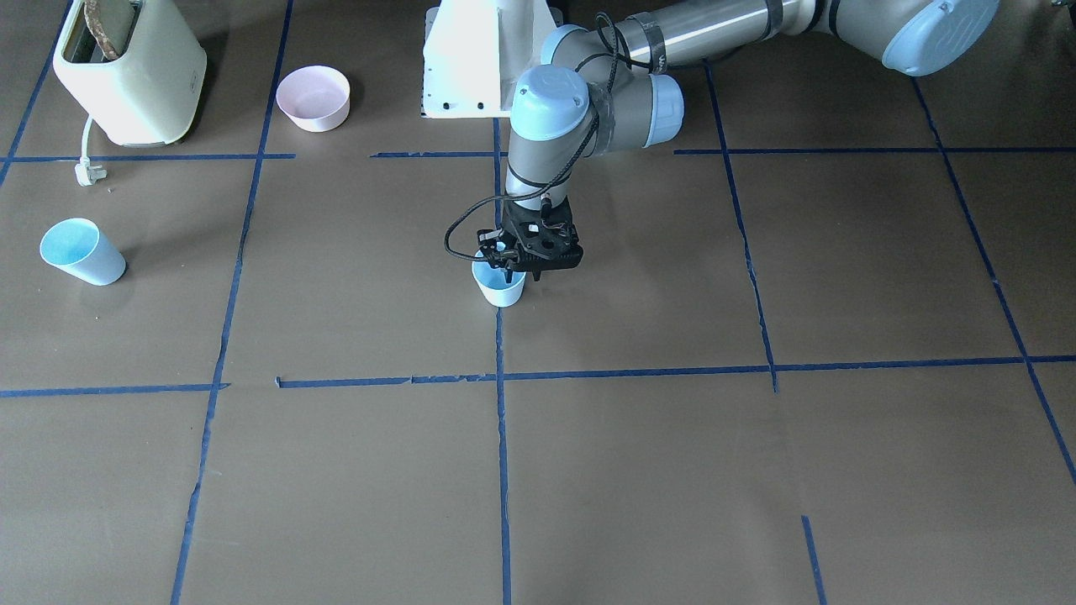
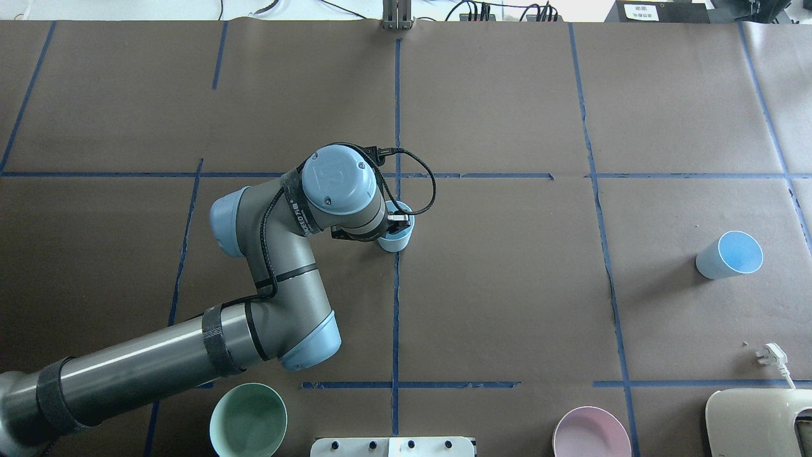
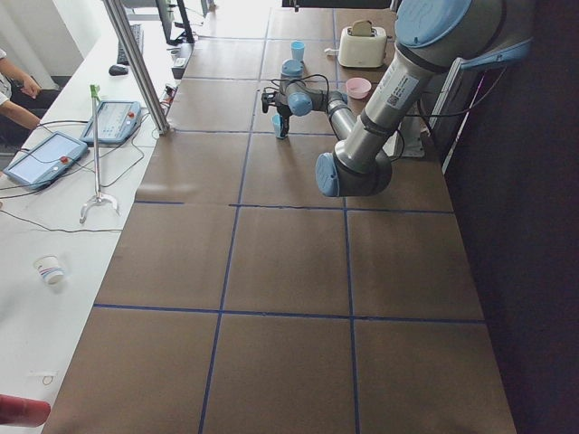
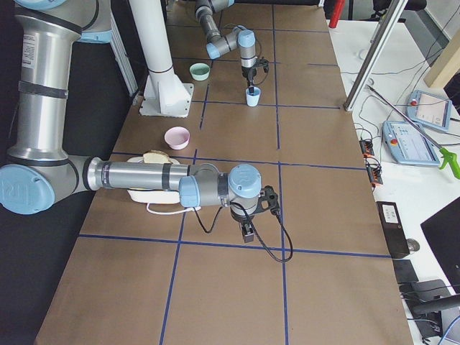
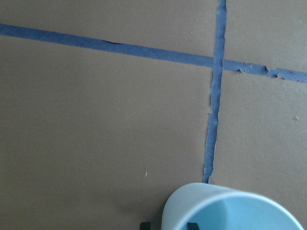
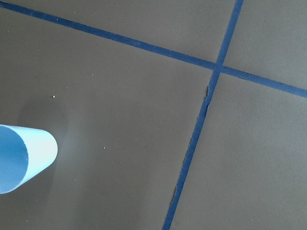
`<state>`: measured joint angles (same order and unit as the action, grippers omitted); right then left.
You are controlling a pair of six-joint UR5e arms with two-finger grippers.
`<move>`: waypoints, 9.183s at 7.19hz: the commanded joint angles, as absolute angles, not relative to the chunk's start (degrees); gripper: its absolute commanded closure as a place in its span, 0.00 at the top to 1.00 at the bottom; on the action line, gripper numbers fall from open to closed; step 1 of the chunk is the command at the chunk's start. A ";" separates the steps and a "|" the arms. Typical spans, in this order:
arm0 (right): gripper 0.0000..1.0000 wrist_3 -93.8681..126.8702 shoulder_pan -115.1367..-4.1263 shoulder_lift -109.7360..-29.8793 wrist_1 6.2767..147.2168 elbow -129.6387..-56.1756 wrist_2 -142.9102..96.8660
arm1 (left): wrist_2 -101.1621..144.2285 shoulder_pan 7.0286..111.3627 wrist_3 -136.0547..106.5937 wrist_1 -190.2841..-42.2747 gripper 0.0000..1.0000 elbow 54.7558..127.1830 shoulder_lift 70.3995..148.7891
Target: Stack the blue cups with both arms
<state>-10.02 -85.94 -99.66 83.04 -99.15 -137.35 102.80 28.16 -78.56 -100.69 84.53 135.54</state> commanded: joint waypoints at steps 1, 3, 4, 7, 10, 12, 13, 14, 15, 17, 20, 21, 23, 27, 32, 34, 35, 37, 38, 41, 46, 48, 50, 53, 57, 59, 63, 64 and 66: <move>1.00 -9.93 -85.87 -98.80 82.88 -99.23 -137.29 | 108.50 31.88 -72.90 -96.19 1.00 87.52 135.18; 1.00 -9.41 -85.96 -97.65 82.88 -99.58 -137.11 | 115.99 39.34 -58.89 -86.44 1.00 102.31 124.35; 1.00 -7.58 -85.87 -96.60 82.88 -99.49 -137.02 | 118.02 44.42 -47.31 -83.79 1.00 108.57 117.49; 1.00 1.73 -83.94 -93.79 82.97 -99.67 -137.20 | 129.35 68.56 -7.34 -83.32 1.00 110.75 96.74; 1.00 13.65 -78.08 -92.46 83.32 -103.96 -136.59 | 135.59 89.86 16.38 -84.45 1.00 102.95 81.87; 1.00 24.47 -71.49 -95.25 77.75 -106.08 -135.01 | 135.79 91.14 16.35 -87.35 1.00 103.18 78.84; 1.00 29.05 -68.41 -100.84 66.38 -105.65 -131.61 | 135.79 91.14 16.26 -87.36 1.00 103.36 78.84; 1.00 35.10 -65.86 -102.81 61.05 -105.56 -130.88 | 135.79 91.14 16.26 -87.36 1.00 103.36 78.84; 1.00 35.24 -62.87 -104.49 60.04 -105.56 -127.48 | 135.79 91.14 16.09 -87.36 1.00 103.53 78.84; 1.00 35.33 -59.43 -105.73 58.98 -104.51 -125.86 | 135.79 91.14 16.08 -87.36 1.00 103.71 78.75; 0.78 35.59 -57.74 -103.19 58.97 -101.00 -125.86 | 135.79 91.23 16.17 -87.36 1.00 103.80 78.75; 0.49 35.60 -57.74 -102.66 58.89 -100.38 -125.95 | 135.88 91.23 16.17 -87.36 1.00 103.89 78.66; 0.01 35.59 -57.74 -102.66 58.54 -100.63 -126.04 | 135.88 91.32 16.17 -87.36 1.00 103.97 78.66; 0.00 44.96 -57.66 -96.28 61.77 -104.67 -127.87 | 135.18 91.23 9.63 -87.19 1.00 103.54 78.66; 0.00 71.99 -42.52 -61.77 97.42 -111.45 -119.24 | 135.09 91.23 8.44 -87.10 1.00 103.97 78.75; 0.00 85.79 -34.23 -48.58 99.93 -105.34 -110.52 | 135.09 91.23 8.35 -87.10 1.00 103.97 78.75; 0.00 88.13 -31.84 -44.17 99.84 -100.59 -105.61 | 135.17 91.23 8.26 -87.01 1.00 103.97 78.75; 0.00 88.50 -30.94 -43.77 99.32 -99.15 -104.94 | 135.44 91.23 8.17 -87.10 1.00 103.97 78.75; 0.00 88.51 -30.68 -43.77 98.79 -98.71 -104.33 | 135.44 91.23 8.17 -87.10 1.00 103.97 78.75; 0.82 88.16 -29.71 -44.03 94.96 -97.48 -104.15 | 135.53 91.23 8.17 -87.10 1.00 103.97 78.75; 1.00 75.49 -39.15 -48.57 93.34 -96.59 -116.41 | 135.09 91.06 8.35 -87.28 1.00 103.28 79.01; 1.00 52.33 -53.10 -57.00 93.43 -96.33 -127.64 | 135.00 90.79 8.09 -86.49 1.00 101.70 79.45; 1.00 26.58 -65.25 -70.07 92.90 -97.29 -135.16 | 135.61 90.88 8.61 -87.02 1.00 101.25 78.84; 1.00 -1.88 -78.61 -93.35 90.46 -100.63 -135.17 | 134.82 90.70 8.61 -86.84 1.00 99.23 79.45; 1.00 -1.58 -83.67 -104.33 80.86 -101.08 -135.70 | 135.00 90.70 8.70 -87.10 1.00 100.46 78.93; 1.00 -1.58 -83.67 -104.15 80.77 -101.25 -135.79 | 135.35 90.70 8.70 -87.10 1.00 100.46 78.93; 1.00 -1.58 -83.58 -104.06 80.51 -101.25 -135.79 | 135.44 90.62 8.70 -87.19 1.00 100.46 78.84; 1.00 -1.58 -83.58 -104.06 80.51 -101.16 -135.79 | 135.44 90.62 8.70 -87.19 1.00 100.20 78.92; 1.00 -1.58 -83.58 -104.06 80.51 -101.16 -135.79 | 135.44 90.62 8.70 -87.19 1.00 100.20 78.84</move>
<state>-1.58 -83.58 -104.06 80.51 -101.18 -135.79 135.44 90.62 8.70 -87.19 100.24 78.87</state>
